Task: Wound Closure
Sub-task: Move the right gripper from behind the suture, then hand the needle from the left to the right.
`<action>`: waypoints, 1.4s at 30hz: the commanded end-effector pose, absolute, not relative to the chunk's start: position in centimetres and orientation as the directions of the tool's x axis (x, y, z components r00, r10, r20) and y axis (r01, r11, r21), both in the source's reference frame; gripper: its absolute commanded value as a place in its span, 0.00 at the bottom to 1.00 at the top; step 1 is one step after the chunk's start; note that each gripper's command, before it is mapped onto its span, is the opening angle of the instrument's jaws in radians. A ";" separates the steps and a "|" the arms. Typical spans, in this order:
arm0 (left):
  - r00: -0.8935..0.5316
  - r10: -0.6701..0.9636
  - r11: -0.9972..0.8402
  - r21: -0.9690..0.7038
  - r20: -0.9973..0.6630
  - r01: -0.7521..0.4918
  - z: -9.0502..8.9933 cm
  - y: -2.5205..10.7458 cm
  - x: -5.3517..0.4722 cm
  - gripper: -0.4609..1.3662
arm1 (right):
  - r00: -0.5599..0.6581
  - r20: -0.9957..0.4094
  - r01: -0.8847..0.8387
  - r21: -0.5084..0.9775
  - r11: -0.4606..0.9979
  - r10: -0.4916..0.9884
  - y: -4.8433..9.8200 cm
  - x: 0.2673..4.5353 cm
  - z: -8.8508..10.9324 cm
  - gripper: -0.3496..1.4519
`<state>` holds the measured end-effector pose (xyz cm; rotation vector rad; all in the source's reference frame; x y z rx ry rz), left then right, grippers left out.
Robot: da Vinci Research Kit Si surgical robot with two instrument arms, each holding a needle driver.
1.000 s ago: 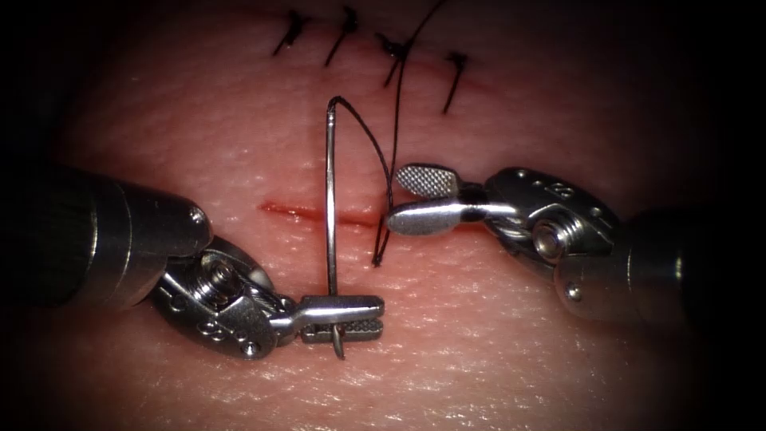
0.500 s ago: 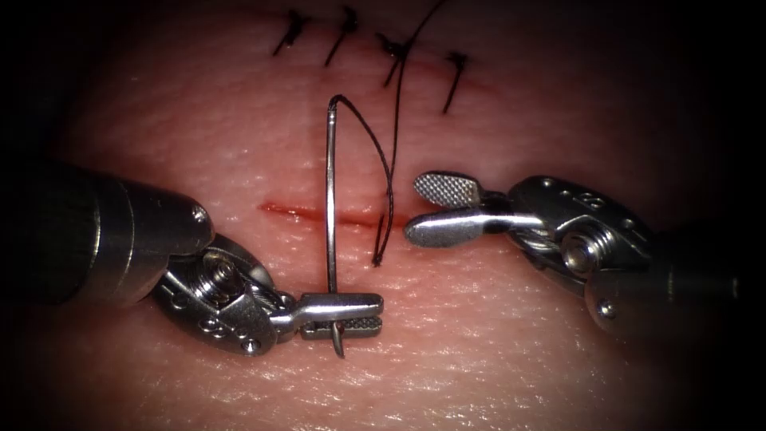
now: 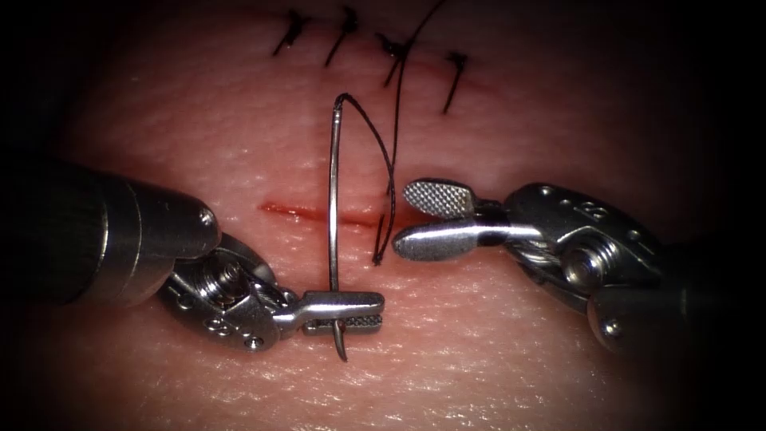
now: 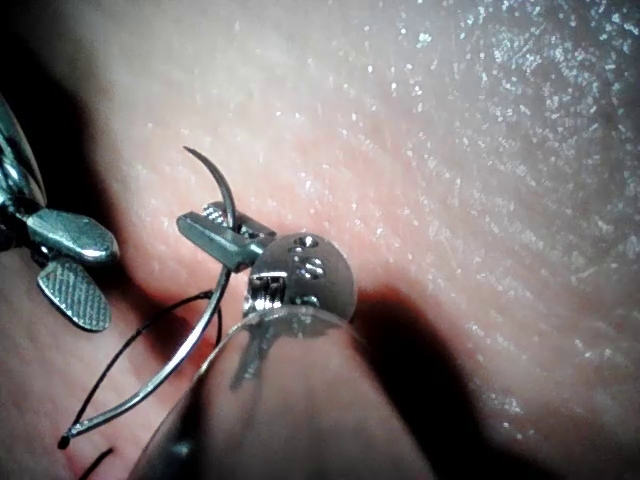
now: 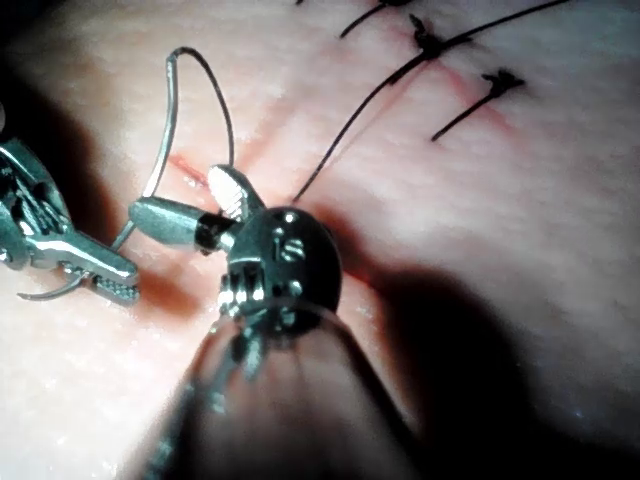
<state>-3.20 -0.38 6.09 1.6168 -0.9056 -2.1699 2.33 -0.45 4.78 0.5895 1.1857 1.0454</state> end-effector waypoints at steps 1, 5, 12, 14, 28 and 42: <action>-0.326 -0.582 -0.756 0.644 -0.745 -0.121 6.1 -0.4 -3.21 0.06 | 0.019 -0.456 -0.343 0.833 0.434 0.890 -0.4 2.35 4.8 0.74; -0.316 -0.608 -0.738 0.665 -0.728 -0.111 6.1 -0.4 -3.21 0.06 | 0.017 -0.458 -0.345 0.832 0.435 0.889 -0.4 2.38 4.8 0.73; -0.300 -0.631 -0.723 0.682 -0.715 -0.105 6.1 -0.4 -3.25 0.06 | 0.018 -0.463 -0.341 0.831 0.440 0.886 -0.4 2.42 4.8 0.71; -0.293 -0.637 -0.720 0.687 -0.712 -0.104 6.1 -0.4 -3.26 0.06 | 0.018 -0.462 -0.338 0.832 0.441 0.887 -0.4 2.45 4.8 0.70; -0.264 -0.689 -0.680 0.728 -0.675 -0.086 6.0 -0.4 -3.33 0.06 | -0.014 -0.426 -0.336 0.854 0.397 0.905 -0.4 2.50 4.9 0.70; -0.257 -0.701 -0.665 0.740 -0.665 -0.101 5.9 -0.4 -3.36 0.06 | -0.073 -0.335 -0.276 0.912 0.304 0.939 -0.4 2.61 4.9 0.67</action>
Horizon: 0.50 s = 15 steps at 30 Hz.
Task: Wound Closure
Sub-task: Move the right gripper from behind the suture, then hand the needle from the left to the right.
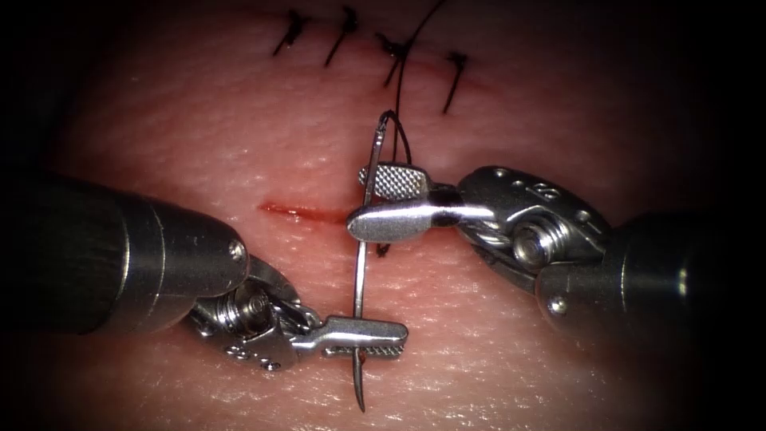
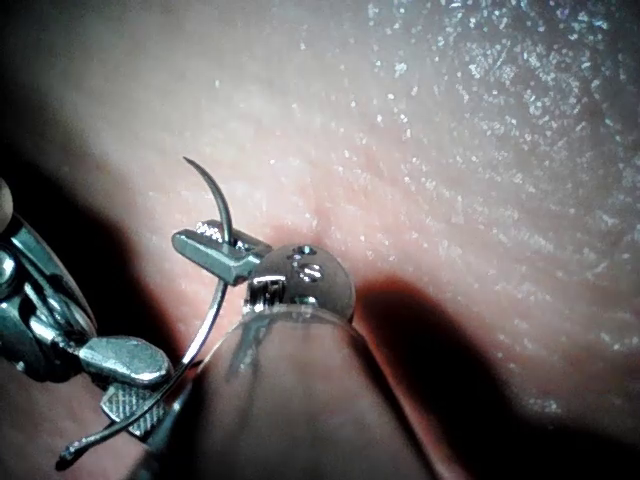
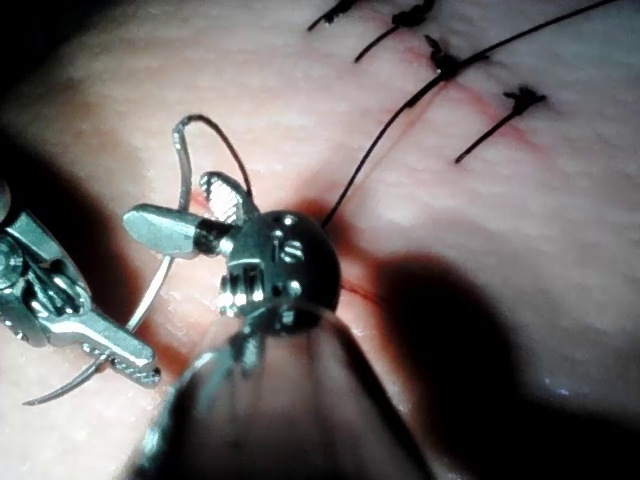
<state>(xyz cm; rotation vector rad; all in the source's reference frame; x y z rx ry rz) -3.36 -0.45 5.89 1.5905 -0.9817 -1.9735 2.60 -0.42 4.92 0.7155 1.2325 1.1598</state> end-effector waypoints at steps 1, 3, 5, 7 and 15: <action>-0.257 -0.705 -0.662 0.743 -0.661 -0.099 5.9 -0.4 -3.36 0.06 | -0.075 -0.330 -0.273 0.914 0.299 0.941 -0.4 2.62 4.9 0.67; -0.257 -0.704 -0.662 0.742 -0.662 -0.099 5.9 -0.4 -3.36 0.06 | -0.077 -0.326 -0.272 0.916 0.295 0.942 -0.4 2.63 5.0 0.66; -0.257 -0.702 -0.663 0.742 -0.664 -0.105 5.9 -0.4 -3.37 0.06 | -0.085 -0.313 -0.271 0.921 0.280 0.946 -0.4 2.66 5.0 0.62; -0.257 -0.702 -0.662 0.742 -0.664 -0.108 5.8 -0.4 -3.37 0.06 | -0.087 -0.309 -0.268 0.923 0.276 0.947 -0.4 2.67 5.0 0.59; -0.256 -0.702 -0.662 0.741 -0.665 -0.109 5.8 -0.4 -3.38 0.06 | -0.081 -0.296 -0.242 0.932 0.270 0.952 -0.5 2.70 5.0 0.51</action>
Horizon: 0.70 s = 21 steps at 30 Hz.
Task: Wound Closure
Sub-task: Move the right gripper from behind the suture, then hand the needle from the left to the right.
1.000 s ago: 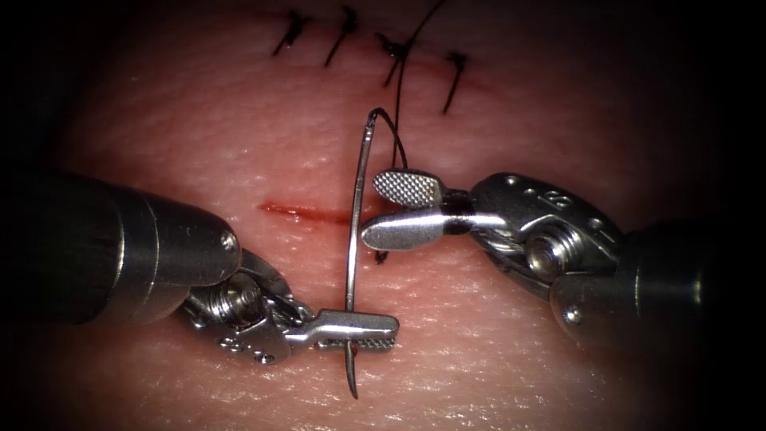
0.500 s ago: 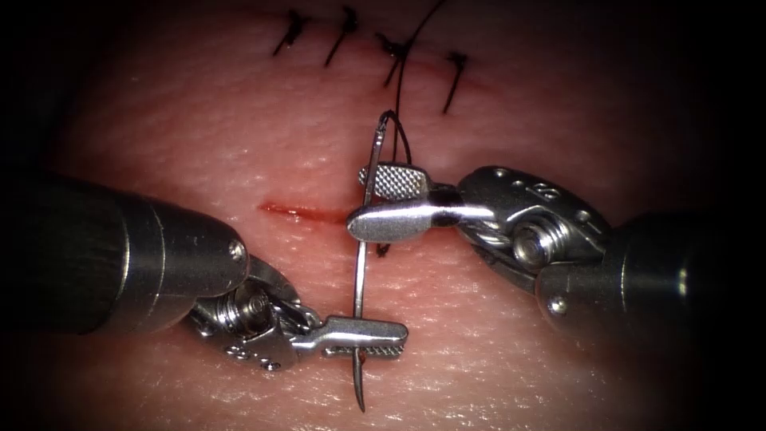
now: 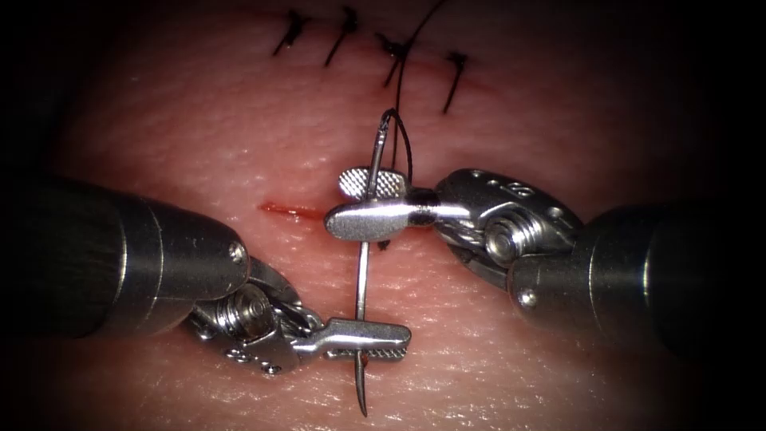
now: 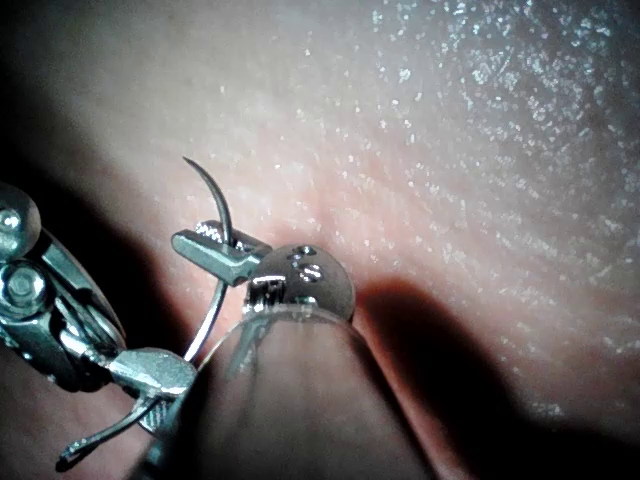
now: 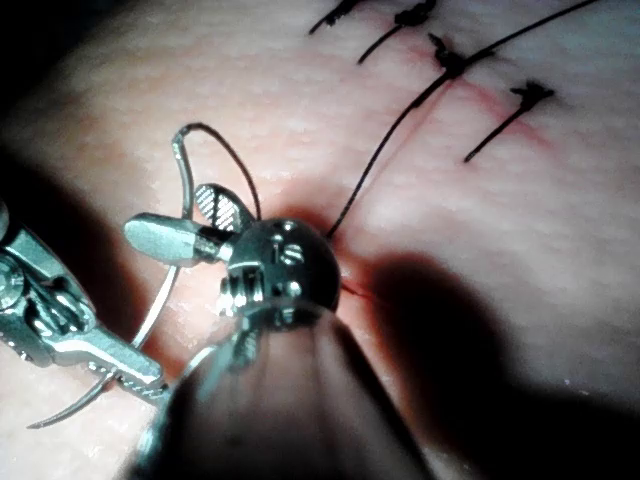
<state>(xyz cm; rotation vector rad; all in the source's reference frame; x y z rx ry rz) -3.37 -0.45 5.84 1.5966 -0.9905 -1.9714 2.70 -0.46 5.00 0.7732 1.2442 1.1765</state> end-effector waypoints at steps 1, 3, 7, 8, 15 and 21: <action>-0.256 -0.702 -0.662 0.741 -0.665 -0.109 5.8 -0.4 -3.38 0.06 | -0.081 -0.296 -0.242 0.932 0.270 0.952 -0.5 2.70 5.0 0.51; -0.256 -0.702 -0.662 0.741 -0.665 -0.109 5.8 -0.4 -3.38 0.06 | -0.080 -0.296 -0.241 0.932 0.270 0.952 -0.5 2.69 5.0 0.50; -0.256 -0.702 -0.662 0.741 -0.665 -0.109 5.8 -0.4 -3.38 0.06 | -0.082 -0.291 -0.240 0.934 0.265 0.953 -0.5 2.69 5.0 0.28; -0.256 -0.702 -0.662 0.741 -0.665 -0.109 5.8 -0.5 -3.38 0.06 | -0.081 -0.292 -0.239 0.934 0.265 0.953 -0.5 2.69 5.0 0.18; -0.257 -0.705 -0.658 0.745 -0.661 -0.110 5.8 -0.4 -3.38 0.06 | -0.072 -0.268 -0.211 0.946 0.248 0.961 -0.5 2.69 5.0 0.00; -0.257 -0.705 -0.658 0.745 -0.661 -0.110 5.8 -0.4 -3.38 0.06 | -0.045 -0.255 -0.219 0.946 0.240 0.966 -0.5 2.69 5.0 0.00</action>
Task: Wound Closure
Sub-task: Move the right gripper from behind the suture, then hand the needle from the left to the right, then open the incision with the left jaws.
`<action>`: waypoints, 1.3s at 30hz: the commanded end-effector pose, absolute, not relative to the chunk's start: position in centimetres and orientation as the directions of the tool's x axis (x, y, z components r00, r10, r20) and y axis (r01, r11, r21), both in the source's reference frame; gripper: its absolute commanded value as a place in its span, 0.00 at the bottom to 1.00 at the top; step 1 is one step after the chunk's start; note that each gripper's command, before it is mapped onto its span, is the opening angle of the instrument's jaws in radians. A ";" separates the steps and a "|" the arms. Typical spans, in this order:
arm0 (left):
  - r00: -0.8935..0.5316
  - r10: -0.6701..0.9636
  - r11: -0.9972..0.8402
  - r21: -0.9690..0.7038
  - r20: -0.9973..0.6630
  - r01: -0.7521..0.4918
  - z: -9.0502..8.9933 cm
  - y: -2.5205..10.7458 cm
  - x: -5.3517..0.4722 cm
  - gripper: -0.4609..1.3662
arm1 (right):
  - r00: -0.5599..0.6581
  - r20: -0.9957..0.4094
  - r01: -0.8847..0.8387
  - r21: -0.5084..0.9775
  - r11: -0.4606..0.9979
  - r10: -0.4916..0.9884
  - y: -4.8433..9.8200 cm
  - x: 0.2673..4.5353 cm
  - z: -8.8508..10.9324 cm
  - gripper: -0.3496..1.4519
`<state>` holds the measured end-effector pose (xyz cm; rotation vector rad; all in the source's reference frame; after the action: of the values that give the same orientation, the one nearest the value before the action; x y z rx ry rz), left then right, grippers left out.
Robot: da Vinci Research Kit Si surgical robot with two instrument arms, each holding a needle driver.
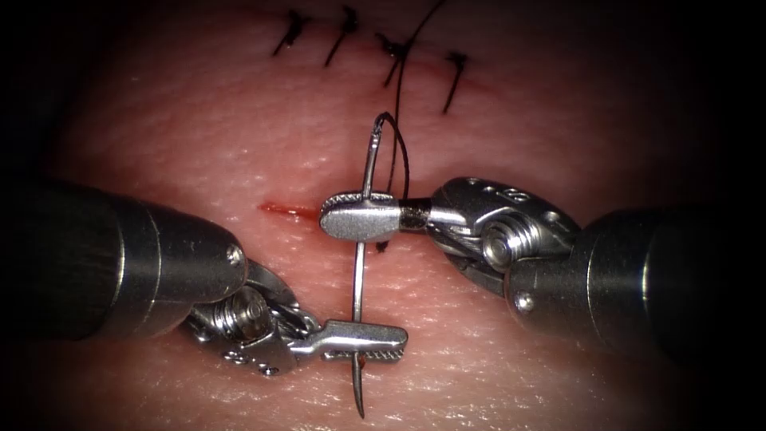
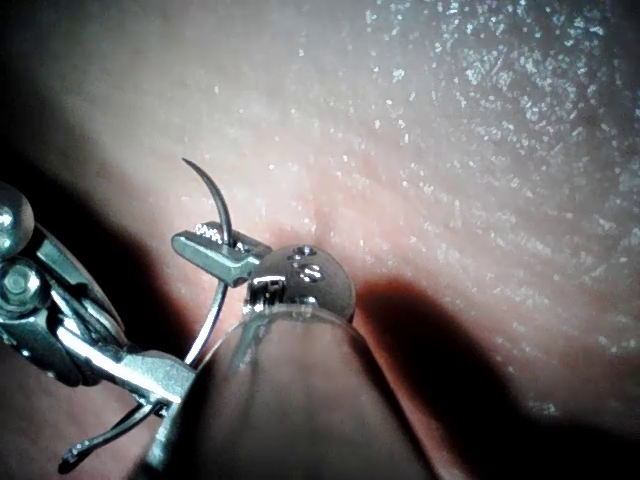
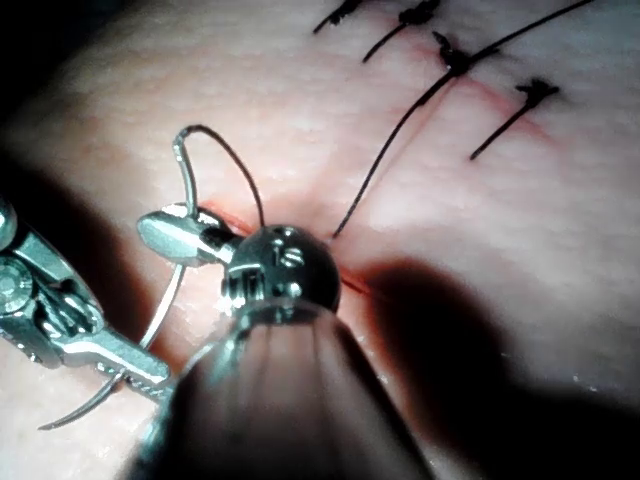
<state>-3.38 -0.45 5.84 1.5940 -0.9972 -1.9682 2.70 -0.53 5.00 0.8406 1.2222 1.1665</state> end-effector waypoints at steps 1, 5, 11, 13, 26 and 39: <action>-0.257 -0.705 -0.658 0.745 -0.661 -0.110 5.8 -0.4 -3.38 0.06 | -0.042 -0.254 -0.220 0.946 0.239 0.966 -0.5 2.69 5.0 0.00; -0.247 -0.663 -0.700 0.702 -0.707 -0.128 5.8 -0.4 -3.38 0.28 | -0.033 -0.306 -0.235 0.928 0.290 0.952 -0.5 2.65 5.0 0.00; -0.216 -0.557 -0.762 0.597 -0.802 -0.252 5.8 -0.4 -3.37 0.87 | -0.056 -0.392 -0.276 0.890 0.363 0.918 -0.4 2.51 5.1 0.00; -0.214 -0.531 -0.774 0.572 -0.820 -0.271 5.8 -0.4 -3.37 0.90 | -0.052 -0.419 -0.290 0.875 0.388 0.906 -0.4 2.49 5.1 0.00; -0.184 -0.354 -0.861 0.396 -0.917 -0.320 5.8 -0.4 -3.34 0.71 | -0.038 -0.582 -0.323 0.776 0.541 0.812 -0.3 2.45 5.1 0.00; -0.293 -0.096 -0.936 0.186 -0.951 -0.298 5.8 -0.3 -3.25 0.68 | -0.004 -0.691 -0.345 0.679 0.648 0.723 -0.2 2.31 5.0 0.00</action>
<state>-3.26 -0.27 5.82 1.9392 -0.5306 -2.5904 2.32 -0.22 5.00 0.3582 1.3330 0.8607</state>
